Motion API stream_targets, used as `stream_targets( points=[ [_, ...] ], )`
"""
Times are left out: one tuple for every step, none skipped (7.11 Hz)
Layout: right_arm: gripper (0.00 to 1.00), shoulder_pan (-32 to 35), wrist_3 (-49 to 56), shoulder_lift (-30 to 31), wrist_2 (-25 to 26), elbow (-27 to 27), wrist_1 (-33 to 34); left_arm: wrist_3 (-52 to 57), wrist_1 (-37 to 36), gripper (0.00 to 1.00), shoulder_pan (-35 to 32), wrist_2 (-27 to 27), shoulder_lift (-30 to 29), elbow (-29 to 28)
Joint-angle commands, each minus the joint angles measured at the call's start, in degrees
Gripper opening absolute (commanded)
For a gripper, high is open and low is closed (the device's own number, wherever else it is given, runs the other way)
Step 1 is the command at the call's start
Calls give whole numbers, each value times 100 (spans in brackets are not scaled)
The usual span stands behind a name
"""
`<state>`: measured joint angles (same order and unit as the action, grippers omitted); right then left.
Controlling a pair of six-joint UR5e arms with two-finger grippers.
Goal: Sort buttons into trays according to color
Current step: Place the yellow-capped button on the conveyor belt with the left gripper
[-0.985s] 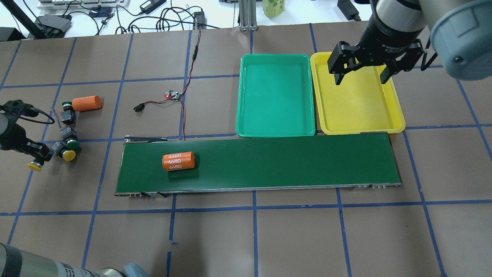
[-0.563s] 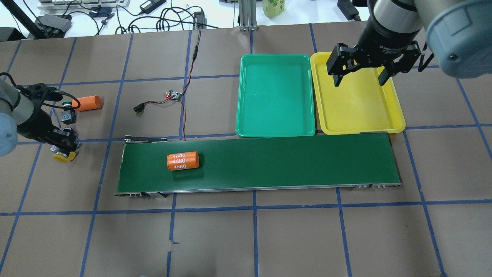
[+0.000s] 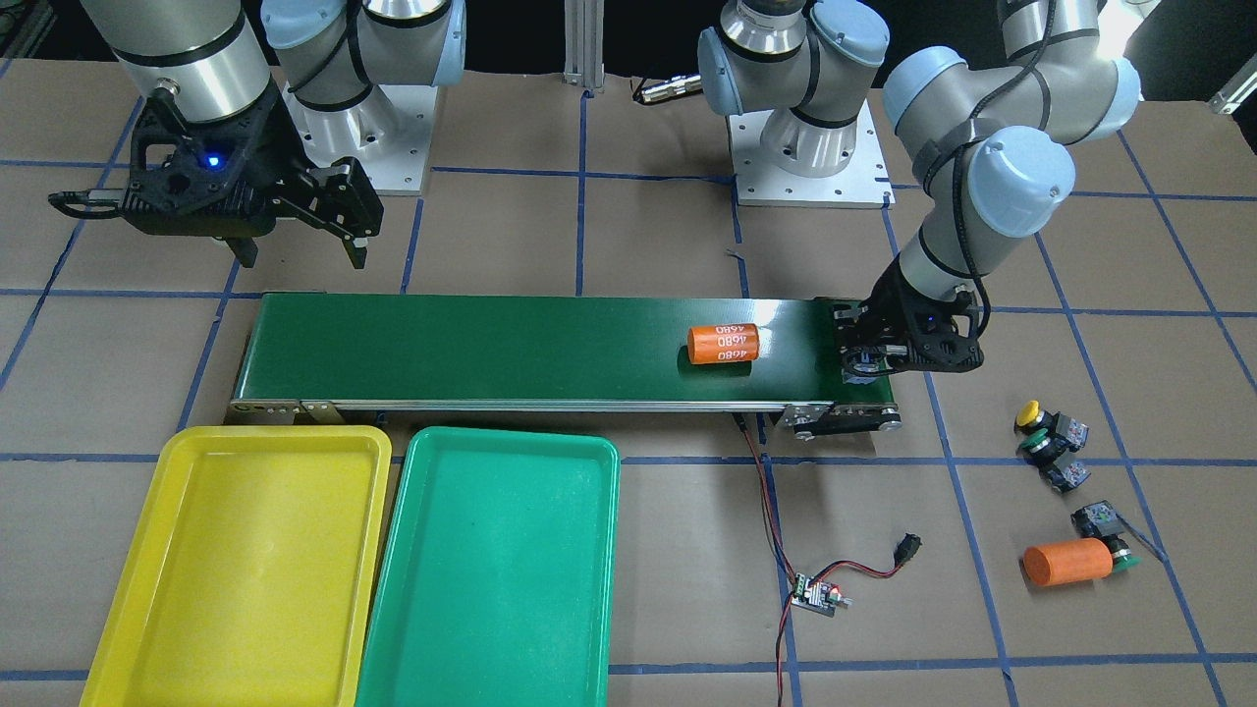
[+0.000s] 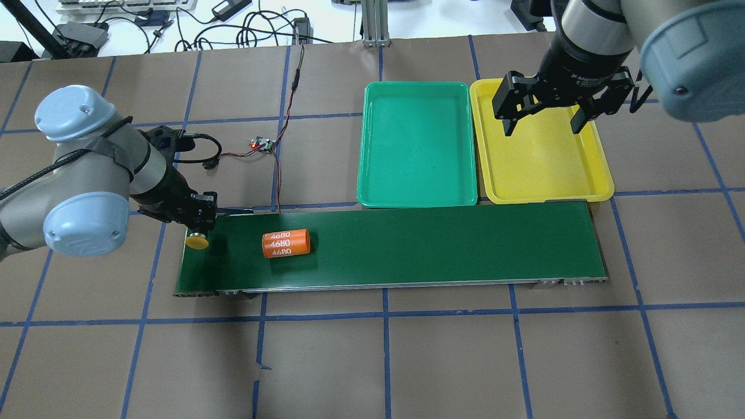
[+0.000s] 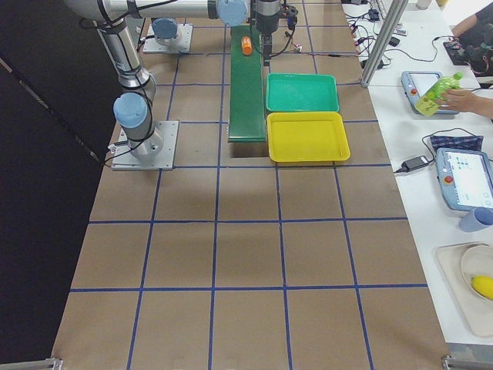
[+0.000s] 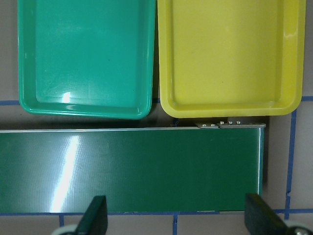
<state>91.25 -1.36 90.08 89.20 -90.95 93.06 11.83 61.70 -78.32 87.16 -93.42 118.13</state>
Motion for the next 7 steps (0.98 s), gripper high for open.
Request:
stream_targets(
  points=[
    [100, 16, -22, 10, -7, -71, 10, -206, -35, 14, -183, -6, 34, 235],
    [100, 16, -23, 10, -7, -81, 10, -242, -27, 30, -209, -32, -18, 254],
    [100, 16, -23, 1, 10, -124, -7, -242, -9, 55, -236, -33, -27, 272],
    [100, 16, -23, 27, 54, -281, 1, -234, -27, 100, -236, -15, -71, 237],
    [100, 16, -57, 88, -24, -422, 54, -234, -1, 100, -245, -15, 33, 202],
    [100, 16, -67, 89, -34, -528, 63, -242, 0, 100, -236, 11, 147, 88],
    [100, 16, -58, 89, -16, -538, 72, -242, 408, 100, -140, 38, 131, -348]
  ],
)
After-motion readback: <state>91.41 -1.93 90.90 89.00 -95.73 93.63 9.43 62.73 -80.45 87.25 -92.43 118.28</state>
